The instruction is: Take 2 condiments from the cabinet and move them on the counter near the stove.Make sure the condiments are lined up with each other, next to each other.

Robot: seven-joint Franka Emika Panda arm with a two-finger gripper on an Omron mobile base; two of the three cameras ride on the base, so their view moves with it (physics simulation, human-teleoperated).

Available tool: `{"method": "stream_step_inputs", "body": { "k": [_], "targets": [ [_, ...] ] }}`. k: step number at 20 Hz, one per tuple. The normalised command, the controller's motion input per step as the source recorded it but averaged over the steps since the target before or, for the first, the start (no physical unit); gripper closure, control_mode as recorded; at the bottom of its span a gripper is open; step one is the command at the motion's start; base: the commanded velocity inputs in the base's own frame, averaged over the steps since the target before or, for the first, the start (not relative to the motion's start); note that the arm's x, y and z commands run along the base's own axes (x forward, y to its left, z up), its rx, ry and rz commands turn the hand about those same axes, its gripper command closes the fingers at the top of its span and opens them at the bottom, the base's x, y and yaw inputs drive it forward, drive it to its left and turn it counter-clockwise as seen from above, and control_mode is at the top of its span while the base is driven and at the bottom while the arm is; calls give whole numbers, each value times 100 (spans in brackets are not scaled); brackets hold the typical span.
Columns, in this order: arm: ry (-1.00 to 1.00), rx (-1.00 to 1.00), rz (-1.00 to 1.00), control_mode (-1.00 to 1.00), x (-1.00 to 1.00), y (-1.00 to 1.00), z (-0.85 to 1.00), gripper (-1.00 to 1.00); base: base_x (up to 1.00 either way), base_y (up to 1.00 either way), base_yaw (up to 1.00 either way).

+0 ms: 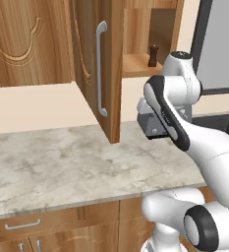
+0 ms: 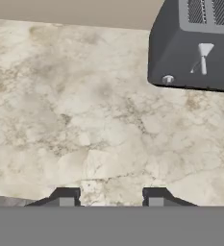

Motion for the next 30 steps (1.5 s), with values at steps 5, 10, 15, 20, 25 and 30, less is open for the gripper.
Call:
{"method": "stream_step_inputs", "body": {
  "k": [5, 10, 15, 20, 25, 30],
  "targets": [
    [-17, 0, 0, -100, 0, 1, 4, -100, 0, 0, 0],
    [-71, 6, 0, -100, -7, 2, 60, -100, 0, 0, 0],
    [-66, 8, 0, -100, 11, 19, 68, -100, 0, 0, 0],
    [-14, 0, 0, -100, 49, 34, 47, -100, 0, 0, 0],
    [0, 0, 0, -100, 49, 23, 5, -100, 0, 0, 0],
    [1, 0, 0, -100, 45, 0, 5, -100, 0, 0, 0]
  ]
}}
